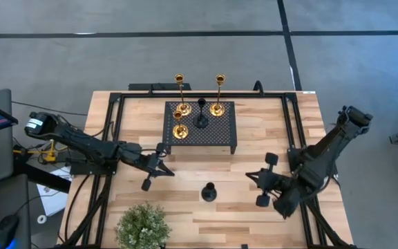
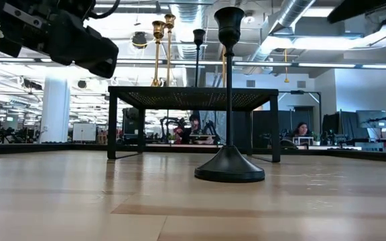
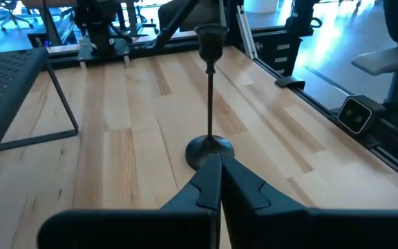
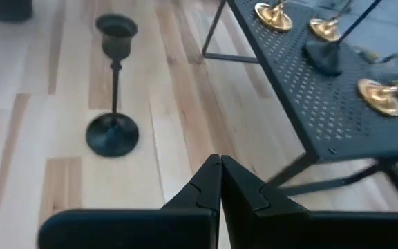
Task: Pick & Place candle stick holders
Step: Put the black candle holder on the shelf
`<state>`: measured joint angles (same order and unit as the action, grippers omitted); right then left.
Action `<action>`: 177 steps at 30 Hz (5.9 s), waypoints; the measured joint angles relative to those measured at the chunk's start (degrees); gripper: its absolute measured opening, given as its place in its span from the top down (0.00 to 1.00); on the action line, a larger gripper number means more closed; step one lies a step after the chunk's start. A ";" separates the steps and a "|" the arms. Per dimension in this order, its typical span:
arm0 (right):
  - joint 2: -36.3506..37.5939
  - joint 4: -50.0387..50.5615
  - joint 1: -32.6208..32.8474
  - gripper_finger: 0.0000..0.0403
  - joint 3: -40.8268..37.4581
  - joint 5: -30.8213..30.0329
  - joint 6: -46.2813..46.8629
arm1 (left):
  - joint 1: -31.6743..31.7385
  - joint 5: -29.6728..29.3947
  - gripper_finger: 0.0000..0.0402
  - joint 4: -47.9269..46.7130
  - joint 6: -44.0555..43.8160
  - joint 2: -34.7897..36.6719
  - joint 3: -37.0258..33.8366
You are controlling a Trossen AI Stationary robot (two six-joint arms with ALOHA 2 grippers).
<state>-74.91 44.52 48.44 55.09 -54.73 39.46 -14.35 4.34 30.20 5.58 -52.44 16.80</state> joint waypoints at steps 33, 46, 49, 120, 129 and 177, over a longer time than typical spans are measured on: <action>46.34 -51.28 -18.68 1.00 -41.79 30.24 -43.51 | 0.02 -4.63 0.99 -14.90 12.08 14.56 0.02; 45.09 -64.60 -23.50 1.00 -51.47 36.73 -43.51 | 0.00 -4.74 0.99 -18.21 12.20 18.25 -4.10; 42.69 -68.99 -24.36 1.00 -52.89 37.14 -43.50 | 0.00 -4.75 0.99 -15.67 12.20 18.29 -5.21; -32.16 -105.80 -29.63 0.55 -23.11 57.81 -34.70 | 0.02 -2.58 0.99 -15.15 11.54 18.64 -5.33; -32.15 -103.43 -29.33 0.75 -21.50 57.75 -33.89 | 0.02 -2.58 0.99 -15.13 11.52 18.64 -5.33; 7.30 -69.44 -56.48 1.00 -21.59 48.61 -31.89 | 0.00 -2.58 0.99 -15.11 11.52 18.64 -5.33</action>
<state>-67.61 -24.92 -8.04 33.50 -6.12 7.57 -14.35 1.76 15.09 17.10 -33.80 11.46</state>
